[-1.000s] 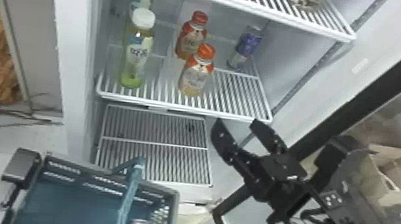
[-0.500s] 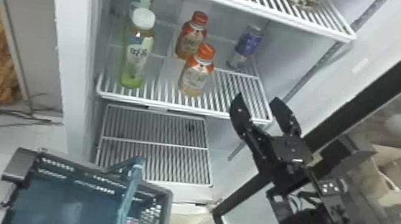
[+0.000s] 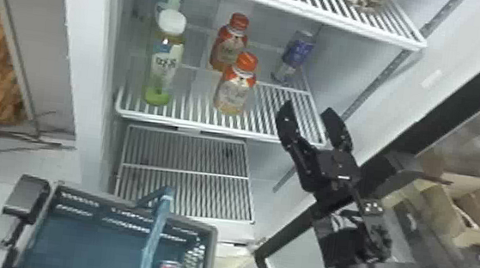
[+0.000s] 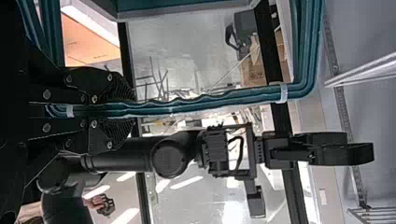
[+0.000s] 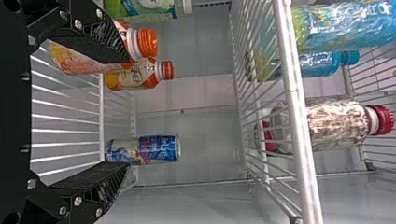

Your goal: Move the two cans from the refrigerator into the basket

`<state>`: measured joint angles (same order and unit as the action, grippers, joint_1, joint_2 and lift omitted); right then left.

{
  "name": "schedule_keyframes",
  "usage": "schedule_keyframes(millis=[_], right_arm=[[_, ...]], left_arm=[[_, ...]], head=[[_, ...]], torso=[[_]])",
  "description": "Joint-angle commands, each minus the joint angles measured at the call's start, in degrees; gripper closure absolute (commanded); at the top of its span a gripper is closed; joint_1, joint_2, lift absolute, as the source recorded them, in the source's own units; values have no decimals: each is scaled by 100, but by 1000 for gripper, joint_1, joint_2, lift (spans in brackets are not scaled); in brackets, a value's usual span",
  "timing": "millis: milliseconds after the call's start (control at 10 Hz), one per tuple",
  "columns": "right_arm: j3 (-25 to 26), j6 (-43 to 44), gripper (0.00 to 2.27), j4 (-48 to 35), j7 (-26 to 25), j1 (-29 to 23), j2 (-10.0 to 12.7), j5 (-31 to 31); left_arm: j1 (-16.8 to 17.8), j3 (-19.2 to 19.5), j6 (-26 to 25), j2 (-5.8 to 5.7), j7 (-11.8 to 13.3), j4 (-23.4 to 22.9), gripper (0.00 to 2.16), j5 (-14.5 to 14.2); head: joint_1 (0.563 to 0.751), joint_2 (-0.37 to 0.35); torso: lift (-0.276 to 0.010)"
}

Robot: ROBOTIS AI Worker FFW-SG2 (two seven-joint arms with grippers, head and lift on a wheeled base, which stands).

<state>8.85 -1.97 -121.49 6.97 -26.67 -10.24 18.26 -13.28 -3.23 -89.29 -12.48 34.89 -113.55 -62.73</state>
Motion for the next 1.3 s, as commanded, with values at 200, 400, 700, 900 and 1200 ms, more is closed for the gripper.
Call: schedule_keyframes(millis=[200, 400, 700, 900, 1200], right_arm=[[-85, 451, 246, 653, -65, 460, 4, -112], [-85, 577, 246, 962, -109, 657, 4, -170], [-165, 802, 245, 1454, -153, 1022, -5, -238], [-234, 802, 223, 1651, -188, 1205, -31, -284], [-325, 887, 214, 2143, -249, 1599, -84, -352]], left_arm=[[21, -9, -74, -9, 0, 0, 1210, 0], [35, -9, -74, -9, 0, 0, 1210, 0], [35, -20, -74, -18, 0, 14, 1210, 0], [49, -20, -74, -18, -9, 28, 1210, 0], [49, -32, -74, -18, -9, 42, 1210, 0]], head=[[695, -350], [695, -350], [695, -350], [695, -350], [695, -350]], torso=[[-266], [-266], [-266], [-266], [-266]])
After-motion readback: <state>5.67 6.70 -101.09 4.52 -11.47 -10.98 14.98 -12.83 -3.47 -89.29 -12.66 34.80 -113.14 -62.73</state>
